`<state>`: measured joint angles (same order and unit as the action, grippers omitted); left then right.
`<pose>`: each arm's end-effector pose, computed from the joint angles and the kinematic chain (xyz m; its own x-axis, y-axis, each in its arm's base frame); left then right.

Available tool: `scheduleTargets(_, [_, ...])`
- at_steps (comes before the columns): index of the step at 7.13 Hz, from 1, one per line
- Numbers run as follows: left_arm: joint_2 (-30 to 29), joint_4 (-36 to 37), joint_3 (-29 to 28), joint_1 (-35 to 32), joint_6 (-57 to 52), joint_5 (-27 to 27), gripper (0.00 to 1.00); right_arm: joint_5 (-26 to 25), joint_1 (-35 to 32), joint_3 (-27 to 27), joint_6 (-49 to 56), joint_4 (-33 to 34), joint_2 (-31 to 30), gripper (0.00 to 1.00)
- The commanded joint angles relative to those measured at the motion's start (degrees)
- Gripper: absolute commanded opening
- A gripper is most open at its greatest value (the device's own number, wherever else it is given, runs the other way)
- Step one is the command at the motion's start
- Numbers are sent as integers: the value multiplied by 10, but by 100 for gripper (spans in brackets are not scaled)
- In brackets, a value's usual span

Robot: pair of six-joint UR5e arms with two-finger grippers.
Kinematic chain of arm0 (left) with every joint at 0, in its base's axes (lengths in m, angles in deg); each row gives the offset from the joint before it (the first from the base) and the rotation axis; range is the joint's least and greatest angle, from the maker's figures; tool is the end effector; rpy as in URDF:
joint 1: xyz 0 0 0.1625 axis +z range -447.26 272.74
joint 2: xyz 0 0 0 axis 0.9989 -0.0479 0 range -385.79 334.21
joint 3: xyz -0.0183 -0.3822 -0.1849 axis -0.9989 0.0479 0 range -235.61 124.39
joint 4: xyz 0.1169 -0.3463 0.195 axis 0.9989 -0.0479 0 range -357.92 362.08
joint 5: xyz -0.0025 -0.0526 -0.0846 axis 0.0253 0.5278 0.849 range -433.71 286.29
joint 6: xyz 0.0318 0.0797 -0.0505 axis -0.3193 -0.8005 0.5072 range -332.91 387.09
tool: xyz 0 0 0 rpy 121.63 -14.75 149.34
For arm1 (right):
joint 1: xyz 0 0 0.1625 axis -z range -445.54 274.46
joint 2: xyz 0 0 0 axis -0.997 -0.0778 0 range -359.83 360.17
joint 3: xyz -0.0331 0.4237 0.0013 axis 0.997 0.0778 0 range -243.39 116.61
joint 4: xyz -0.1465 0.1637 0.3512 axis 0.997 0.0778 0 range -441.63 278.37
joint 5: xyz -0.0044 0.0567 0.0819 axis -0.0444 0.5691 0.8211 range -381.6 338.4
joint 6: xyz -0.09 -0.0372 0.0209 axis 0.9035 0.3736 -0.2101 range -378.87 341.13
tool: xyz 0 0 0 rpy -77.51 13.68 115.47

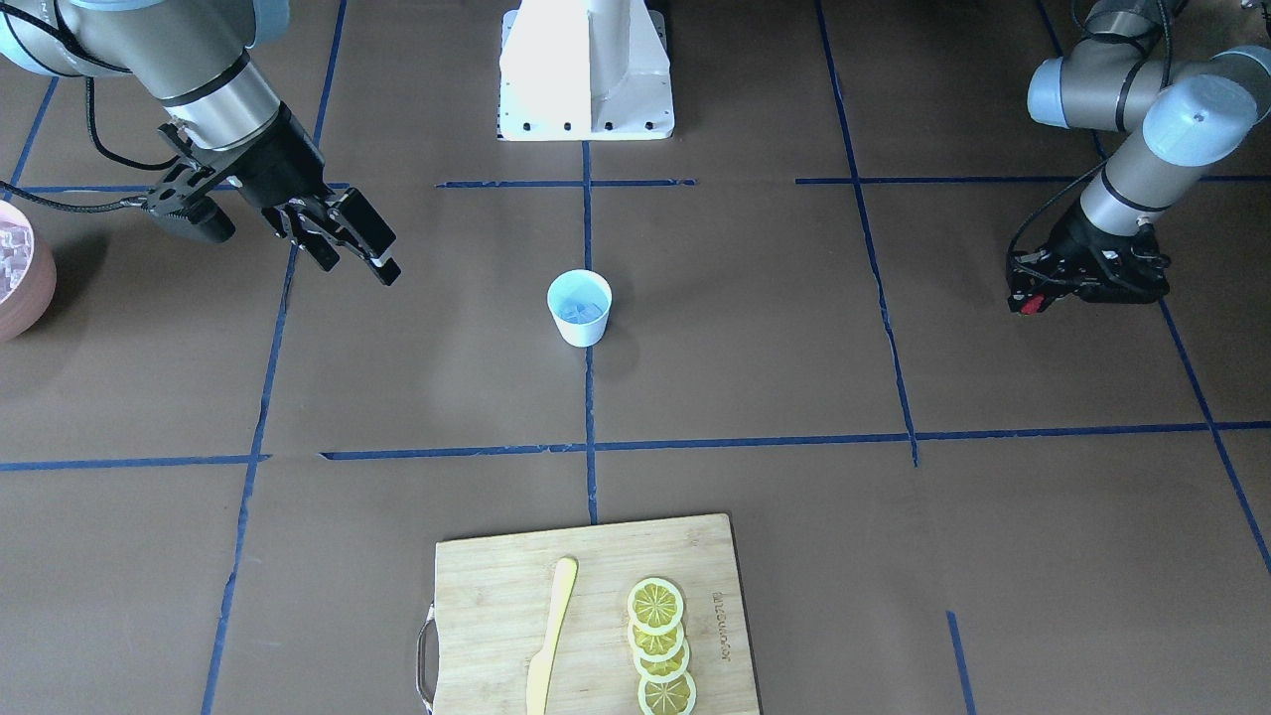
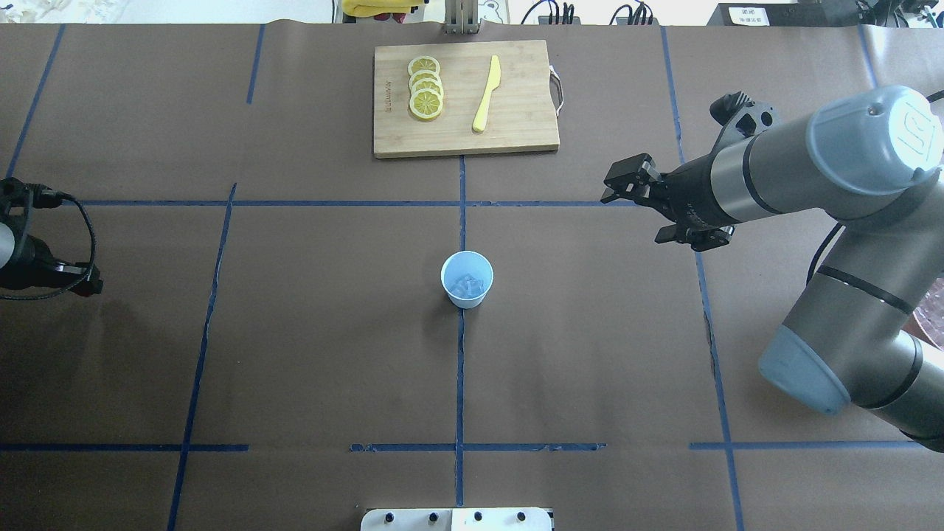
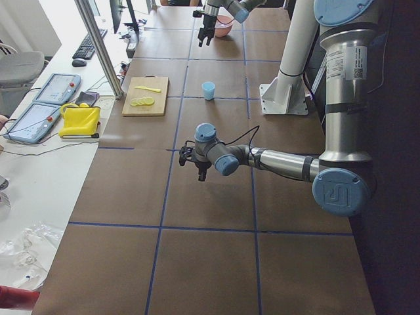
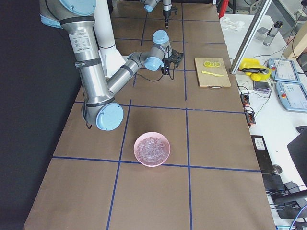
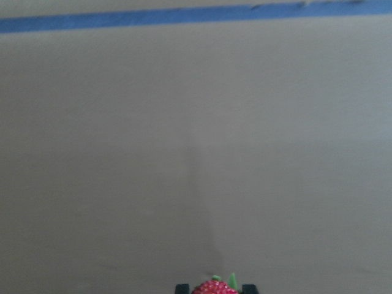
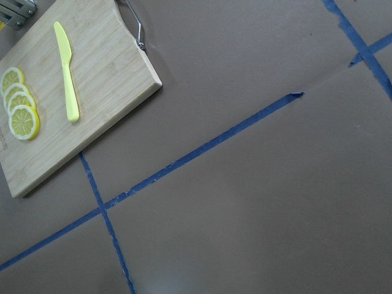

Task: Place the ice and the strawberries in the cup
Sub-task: 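Carry the red strawberry with the left gripper over the light-blue cup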

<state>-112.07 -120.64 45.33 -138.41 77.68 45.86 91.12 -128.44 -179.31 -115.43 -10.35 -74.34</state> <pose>0.2439 -0.4373 0.5398 0.6755 0.0416 -0.7362 0.0646 0.9912 0.1152 -0.3288 -0.4351 0.2720 0.3187 0.4399 0.8396 -0.4218 0.8591 -0.2900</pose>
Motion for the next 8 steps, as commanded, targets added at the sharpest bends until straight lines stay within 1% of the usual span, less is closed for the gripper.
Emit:
scheduleTargets(1, [-79,5,51,11,126,2,0,2,-9,-23,20,0,-34,100])
scheduleTargets(2, [-145,7,52,56,191,1,0,4,-16,-27,40,-2,-51,100])
scheduleTargets(3, [-222,44,51,95,252,-2,0,5,-22,-29,59,-4,-65,100])
scheduleTargets(4, [-311,129,50,125,284,-24,0,6,-26,-27,72,-4,-71,100])
scheduleTargets(5, [-375,195,43,165,287,-72,0,6,-29,-27,79,-4,-74,100])
scheduleTargets(6, [-403,201,26,199,308,-115,0,6,-29,-27,79,-4,-78,100])
scheduleTargets(7, [-439,198,-16,216,309,-150,0,6,-29,-27,79,-5,-78,100])
scheduleTargets(8, [-455,195,-44,221,308,-158,7,6,-28,-27,79,-5,-78,100])
